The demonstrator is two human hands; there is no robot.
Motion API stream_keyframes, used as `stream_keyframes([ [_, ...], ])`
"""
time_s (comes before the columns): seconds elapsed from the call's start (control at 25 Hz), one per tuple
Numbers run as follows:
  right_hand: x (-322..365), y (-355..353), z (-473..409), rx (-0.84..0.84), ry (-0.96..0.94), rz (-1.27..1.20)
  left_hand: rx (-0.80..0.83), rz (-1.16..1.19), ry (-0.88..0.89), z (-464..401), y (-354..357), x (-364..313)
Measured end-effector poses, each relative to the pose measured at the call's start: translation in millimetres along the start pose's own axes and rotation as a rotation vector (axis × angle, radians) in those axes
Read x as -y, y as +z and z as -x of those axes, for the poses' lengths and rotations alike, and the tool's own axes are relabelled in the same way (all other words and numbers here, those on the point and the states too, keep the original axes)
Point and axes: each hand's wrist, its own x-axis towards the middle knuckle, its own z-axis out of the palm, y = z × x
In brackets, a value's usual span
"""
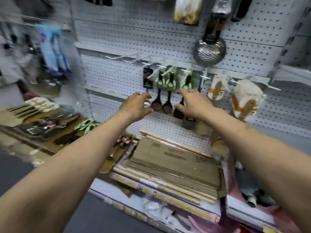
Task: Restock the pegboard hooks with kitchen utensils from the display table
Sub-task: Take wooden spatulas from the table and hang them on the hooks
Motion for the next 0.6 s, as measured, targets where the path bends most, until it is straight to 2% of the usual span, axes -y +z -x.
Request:
stream_keyframes([
  [0.2,142,1,-66,-0.057,-0.167,-0.092,-0.113,-0.104,-0.08,19,-80,133],
  [0.36,289,11,-136,-0.067,-0.241,-0.148,-0.223,-0.223,-0.149,35,-170,268],
  [0.6,489,19,-228,-0.039,-0.324,-0.223,-0.236,-0.309,-0.246,50,-280,449],
])
